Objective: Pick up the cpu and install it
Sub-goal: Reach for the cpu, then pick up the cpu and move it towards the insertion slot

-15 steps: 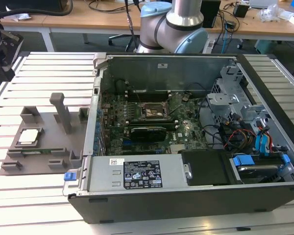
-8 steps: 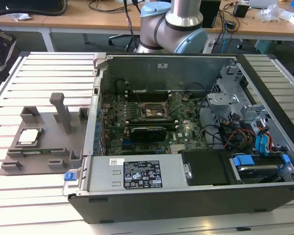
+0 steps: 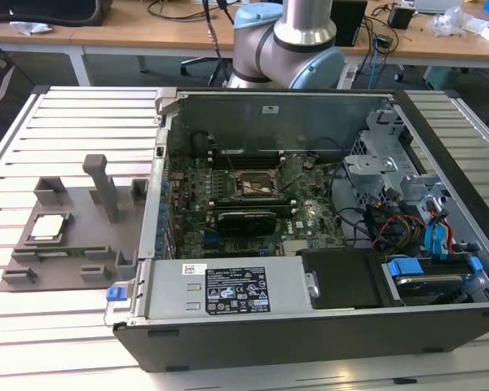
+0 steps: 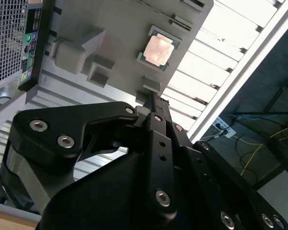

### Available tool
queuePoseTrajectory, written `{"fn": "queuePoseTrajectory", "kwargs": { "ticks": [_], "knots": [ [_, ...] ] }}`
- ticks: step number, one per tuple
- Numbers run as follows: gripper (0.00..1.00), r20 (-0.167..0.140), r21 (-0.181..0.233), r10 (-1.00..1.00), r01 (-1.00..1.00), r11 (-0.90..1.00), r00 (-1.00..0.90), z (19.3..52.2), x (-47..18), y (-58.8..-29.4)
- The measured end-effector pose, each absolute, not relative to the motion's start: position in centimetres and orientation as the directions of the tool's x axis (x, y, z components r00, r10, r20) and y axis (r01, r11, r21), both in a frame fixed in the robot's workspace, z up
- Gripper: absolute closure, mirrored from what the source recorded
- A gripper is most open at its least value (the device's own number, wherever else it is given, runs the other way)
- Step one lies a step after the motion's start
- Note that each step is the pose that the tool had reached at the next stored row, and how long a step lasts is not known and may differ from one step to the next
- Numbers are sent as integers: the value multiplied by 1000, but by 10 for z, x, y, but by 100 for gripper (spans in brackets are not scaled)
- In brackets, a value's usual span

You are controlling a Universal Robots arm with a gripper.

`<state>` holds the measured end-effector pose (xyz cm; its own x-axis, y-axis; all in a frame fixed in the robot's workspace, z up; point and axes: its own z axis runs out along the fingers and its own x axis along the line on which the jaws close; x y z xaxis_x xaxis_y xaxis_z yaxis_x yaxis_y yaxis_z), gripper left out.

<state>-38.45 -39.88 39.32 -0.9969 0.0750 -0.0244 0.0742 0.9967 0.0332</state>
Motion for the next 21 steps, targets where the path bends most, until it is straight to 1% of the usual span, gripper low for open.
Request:
{"fn": "queuePoseTrajectory", "kwargs": {
  "ticks": [21],
  "knots": [
    [89, -24, 33, 75, 74, 997, -997, 393, -393, -399]
  ]
}}
